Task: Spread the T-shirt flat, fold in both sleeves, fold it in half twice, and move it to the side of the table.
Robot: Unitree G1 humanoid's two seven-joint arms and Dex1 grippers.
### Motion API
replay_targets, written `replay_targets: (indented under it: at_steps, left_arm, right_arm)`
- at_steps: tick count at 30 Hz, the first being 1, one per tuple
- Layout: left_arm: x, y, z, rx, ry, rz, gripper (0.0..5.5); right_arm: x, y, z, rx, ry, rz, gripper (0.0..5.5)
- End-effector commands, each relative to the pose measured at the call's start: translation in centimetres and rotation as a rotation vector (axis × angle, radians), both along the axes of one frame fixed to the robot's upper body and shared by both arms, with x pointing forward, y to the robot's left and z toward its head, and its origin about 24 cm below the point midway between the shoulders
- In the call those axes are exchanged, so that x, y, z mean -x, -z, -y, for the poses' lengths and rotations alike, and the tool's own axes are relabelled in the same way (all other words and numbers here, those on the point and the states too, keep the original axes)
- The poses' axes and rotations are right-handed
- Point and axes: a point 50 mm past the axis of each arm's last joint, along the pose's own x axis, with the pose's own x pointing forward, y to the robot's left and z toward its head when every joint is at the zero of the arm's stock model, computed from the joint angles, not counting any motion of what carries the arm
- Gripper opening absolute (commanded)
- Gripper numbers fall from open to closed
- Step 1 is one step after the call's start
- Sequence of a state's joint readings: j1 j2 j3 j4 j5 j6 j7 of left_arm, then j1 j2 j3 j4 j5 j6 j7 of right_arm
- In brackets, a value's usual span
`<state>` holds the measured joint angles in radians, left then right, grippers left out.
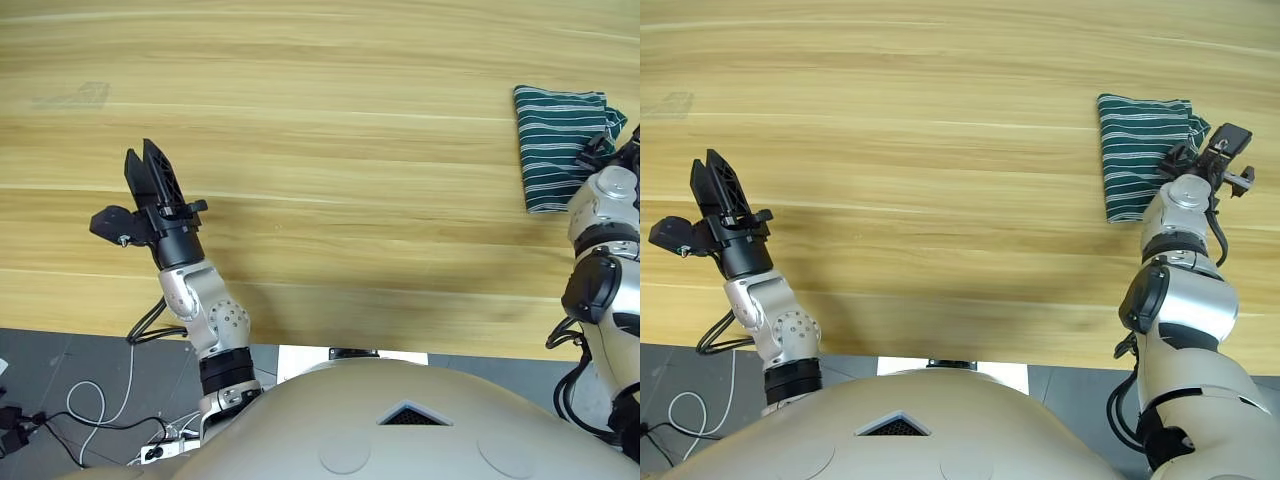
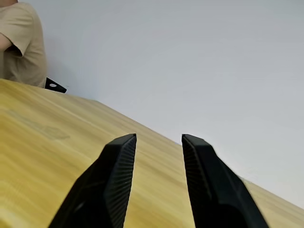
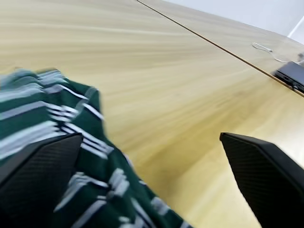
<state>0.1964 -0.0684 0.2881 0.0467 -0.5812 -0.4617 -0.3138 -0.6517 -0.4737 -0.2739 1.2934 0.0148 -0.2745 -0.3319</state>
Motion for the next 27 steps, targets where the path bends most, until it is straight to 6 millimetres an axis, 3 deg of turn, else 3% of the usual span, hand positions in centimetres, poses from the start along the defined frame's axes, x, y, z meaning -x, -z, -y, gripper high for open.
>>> replay_targets:
  at_steps: [1,3,4,8,10,14,18,27]
  left_arm:
    - [-1.4,0.9,1.4,-0.058,0.031,-0.057,1.76]
    - [-3.3,0.6,2.0,-0.198,0.038,-0.084,1.76]
    - [-4.6,0.5,2.4,-0.240,0.045,-0.096,1.76]
    - [-11.0,0.5,4.4,-0.349,0.041,-0.221,1.76]
    - [-13.4,-0.1,6.8,-0.383,0.098,-0.232,1.76]
    - [-14.8,-1.1,9.7,-0.462,0.162,-0.190,1.76]
    - [-13.6,0.9,9.6,-0.480,0.148,-0.250,1.76]
    - [-12.3,1.8,9.3,-0.514,0.106,-0.260,1.76]
  right_arm:
    - [-1.8,-6.6,-2.5,0.314,-0.170,0.431,5.37]
    - [-1.6,-8.7,-5.9,0.404,-0.297,0.648,5.37]
    - [-1.4,-8.9,-7.3,0.400,-0.337,0.693,5.37]
    - [-1.9,-4.4,-14.6,0.304,-0.554,0.569,5.37]
    - [-2.2,-2.1,-17.3,0.236,-0.633,0.455,5.37]
    - [-1.9,0.4,-20.7,0.118,-0.749,0.334,5.37]
    - [-0.6,1.7,-21.8,0.122,-0.827,0.312,5.37]
    - [0.7,2.7,-20.8,0.151,-0.815,0.301,3.96]
